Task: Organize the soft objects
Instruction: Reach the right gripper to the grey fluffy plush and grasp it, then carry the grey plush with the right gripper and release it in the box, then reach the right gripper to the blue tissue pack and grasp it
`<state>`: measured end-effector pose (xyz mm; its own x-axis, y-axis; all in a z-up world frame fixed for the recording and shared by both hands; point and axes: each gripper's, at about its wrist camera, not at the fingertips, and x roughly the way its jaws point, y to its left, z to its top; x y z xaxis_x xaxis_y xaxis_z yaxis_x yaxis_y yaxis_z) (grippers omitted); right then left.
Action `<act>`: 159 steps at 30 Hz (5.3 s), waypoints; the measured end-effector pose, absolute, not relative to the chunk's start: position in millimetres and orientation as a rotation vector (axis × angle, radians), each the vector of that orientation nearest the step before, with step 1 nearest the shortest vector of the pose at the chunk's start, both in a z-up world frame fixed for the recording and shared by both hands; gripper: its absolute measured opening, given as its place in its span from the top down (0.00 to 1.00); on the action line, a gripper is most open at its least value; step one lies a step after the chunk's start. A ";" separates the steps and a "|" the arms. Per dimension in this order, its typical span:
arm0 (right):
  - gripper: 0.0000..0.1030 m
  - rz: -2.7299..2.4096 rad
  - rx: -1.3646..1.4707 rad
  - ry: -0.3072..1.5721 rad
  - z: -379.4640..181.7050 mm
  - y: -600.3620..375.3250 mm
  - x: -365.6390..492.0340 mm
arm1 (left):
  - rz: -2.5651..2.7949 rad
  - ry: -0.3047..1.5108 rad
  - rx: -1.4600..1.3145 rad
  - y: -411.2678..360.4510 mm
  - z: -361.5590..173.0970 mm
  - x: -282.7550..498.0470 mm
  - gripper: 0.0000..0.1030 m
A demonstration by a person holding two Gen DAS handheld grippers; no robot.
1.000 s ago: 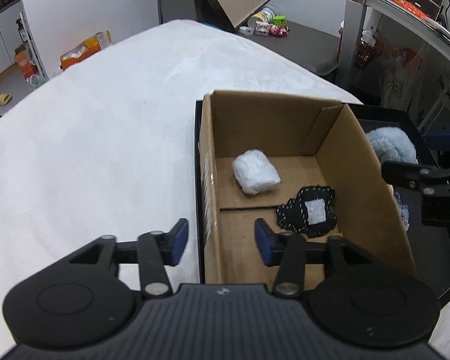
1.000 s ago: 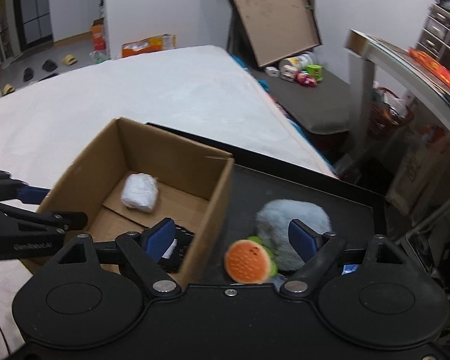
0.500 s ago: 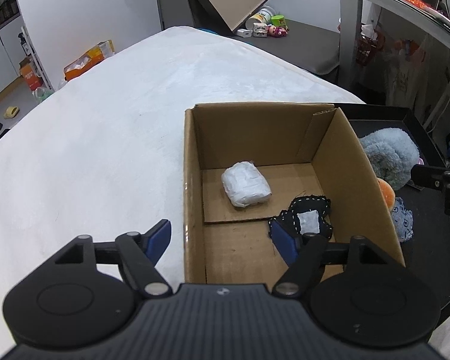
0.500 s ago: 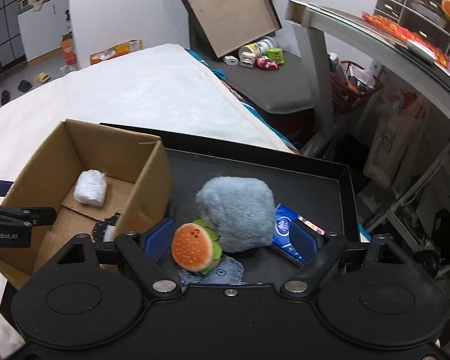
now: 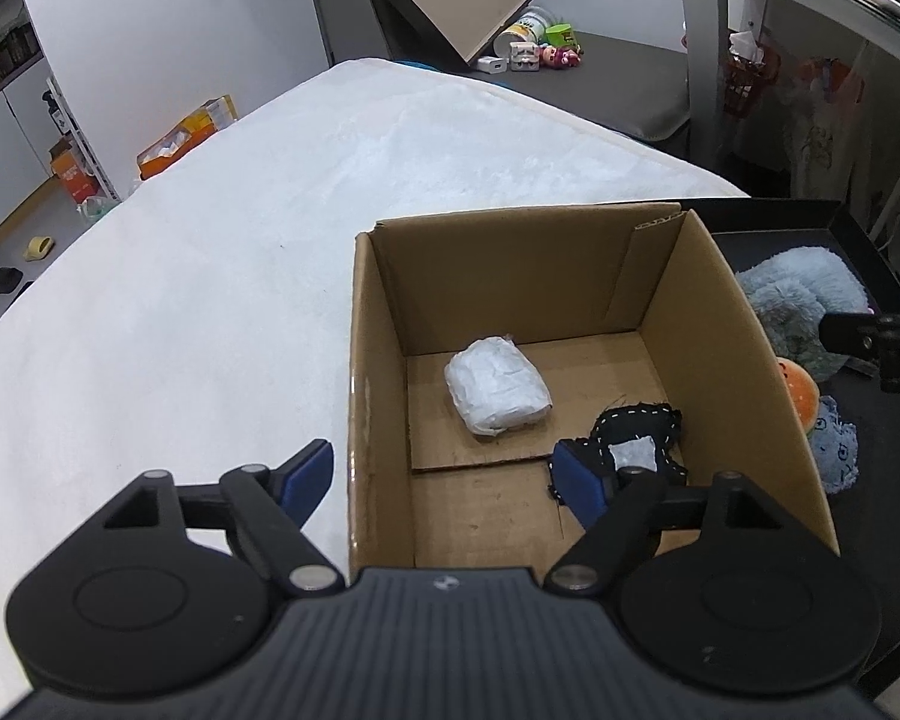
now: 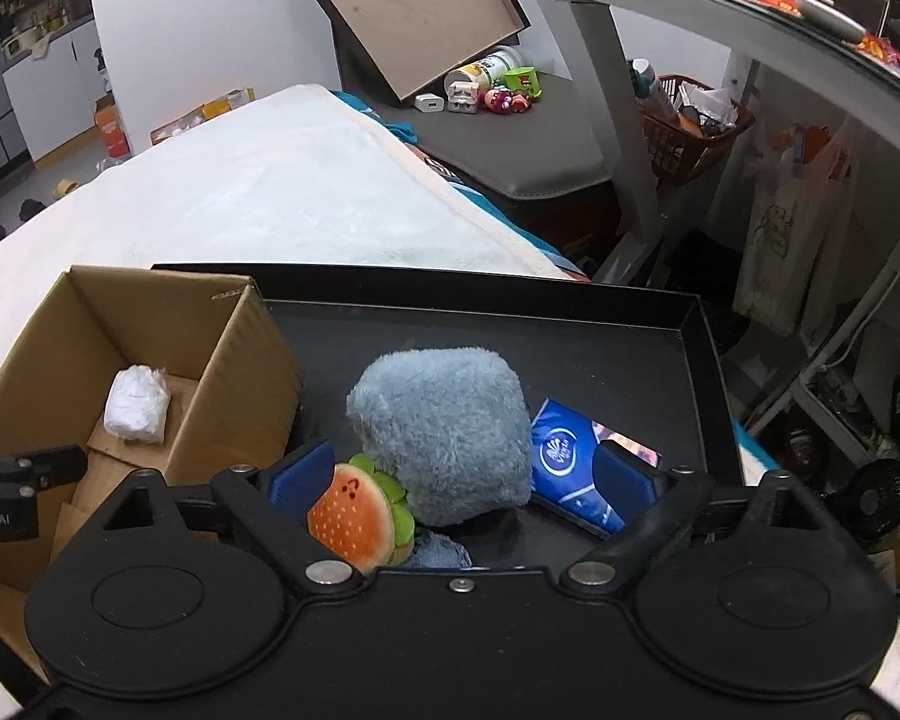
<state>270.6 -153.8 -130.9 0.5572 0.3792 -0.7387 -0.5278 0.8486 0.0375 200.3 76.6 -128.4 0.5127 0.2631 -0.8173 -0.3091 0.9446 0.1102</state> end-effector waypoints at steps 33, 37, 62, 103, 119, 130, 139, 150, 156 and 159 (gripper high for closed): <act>0.53 0.578 -0.159 0.879 -142.6 -151.4 281.8 | 0.355 1.047 -0.031 71.4 -140.8 208.5 0.23; 0.53 0.581 -0.160 0.857 -132.2 -149.9 277.0 | 0.353 1.032 -0.040 72.7 -134.9 202.6 0.23; 0.53 0.629 -0.234 0.723 -77.2 -111.9 226.0 | 0.308 0.950 -0.134 90.9 -116.7 161.5 0.28; 0.48 0.832 -0.351 0.843 -94.4 -28.2 180.3 | 0.244 0.976 -0.256 120.0 -135.8 147.7 0.86; 0.37 0.835 -0.333 0.844 -91.2 -42.0 175.3 | 0.260 0.968 -0.230 112.7 -131.0 148.3 0.84; 0.27 0.795 -0.294 0.787 -80.3 -68.7 179.0 | 0.279 0.968 -0.202 102.8 -123.5 150.6 0.71; 0.20 0.736 -0.225 0.752 -77.7 -100.1 193.9 | 0.294 0.952 -0.175 92.0 -117.5 155.9 0.46; 0.17 0.658 -0.191 0.740 -84.2 -139.3 216.4 | 0.316 0.942 -0.139 76.8 -113.5 166.9 0.33; 0.17 0.613 -0.176 0.774 -99.9 -156.4 228.4 | 0.313 0.948 -0.113 69.0 -115.8 173.8 0.27; 0.17 0.595 -0.177 0.781 -105.1 -162.1 234.2 | 0.320 0.953 -0.109 68.1 -117.9 176.9 0.24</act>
